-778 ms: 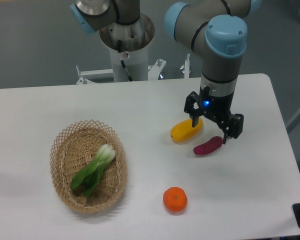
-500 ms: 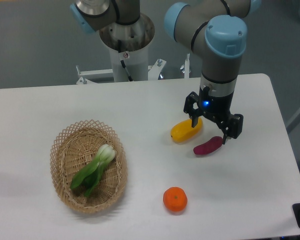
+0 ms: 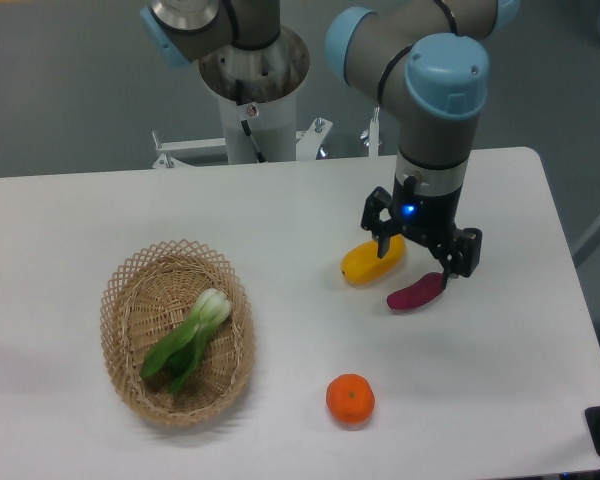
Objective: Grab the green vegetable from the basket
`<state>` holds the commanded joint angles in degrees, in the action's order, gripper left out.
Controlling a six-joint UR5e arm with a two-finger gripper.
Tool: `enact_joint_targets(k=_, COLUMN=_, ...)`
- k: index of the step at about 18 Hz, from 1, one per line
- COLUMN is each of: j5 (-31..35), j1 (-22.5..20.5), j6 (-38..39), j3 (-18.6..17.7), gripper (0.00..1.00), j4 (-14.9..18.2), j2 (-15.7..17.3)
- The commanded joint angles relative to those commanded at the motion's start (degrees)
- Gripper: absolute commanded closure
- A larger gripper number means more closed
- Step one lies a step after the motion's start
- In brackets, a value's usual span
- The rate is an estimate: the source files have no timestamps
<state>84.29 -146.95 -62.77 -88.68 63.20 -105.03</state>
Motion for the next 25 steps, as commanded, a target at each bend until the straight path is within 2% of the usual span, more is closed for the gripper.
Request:
enact_joint_targets(k=2, j5=0.00, j1=1.22, j6=2.99, j3=-0.79, gripper=0.00, j4=-2.81, j2=-0.44)
enact_joint_targets(k=5, j5=0.09, j1=3.69, j6=7.73, j3=-1.66, gripper=0.00, j4=-8.96, j2=-1.93)
enact_joint_targets(k=7, j5=0.35, j1=5.70, j6=10.81, j3=-2.11, gripper=0.00, j4=-11.25, j2=-2.29)
enact_joint_targets(k=10, j5=0.53, j1=8.96, j6=14.94, j3=-2.46, gripper=0.00, j4=-11.35, j2=-2.11)
enact_joint_targets(k=12, j5=0.62, j1=10.98, j6=17.23, j3=-4.03, gripper=0.00, j4=-11.43, j2=-1.24)
enact_joint_targets(k=15, j5=0.70, j1=14.49, j6=19.17, j3=-7.98, gripper=0.00, j4=-11.43, j2=0.96)
enact_joint_targets(k=18, j5=0.70, j1=17.66, j6=20.23, j3=-11.77, gripper=0.00, j4=-11.96, j2=1.40)
enact_joint_targets(k=22, j5=0.88, j1=21.88, j6=22.95, j3=-14.06, gripper=0.00, j4=-12.66, j2=0.00)
enact_joint_targets(k=25, j5=0.88, j1=23.55, j6=23.13, j3=-14.33, gripper=0.00, j4=-13.10, j2=-2.63)
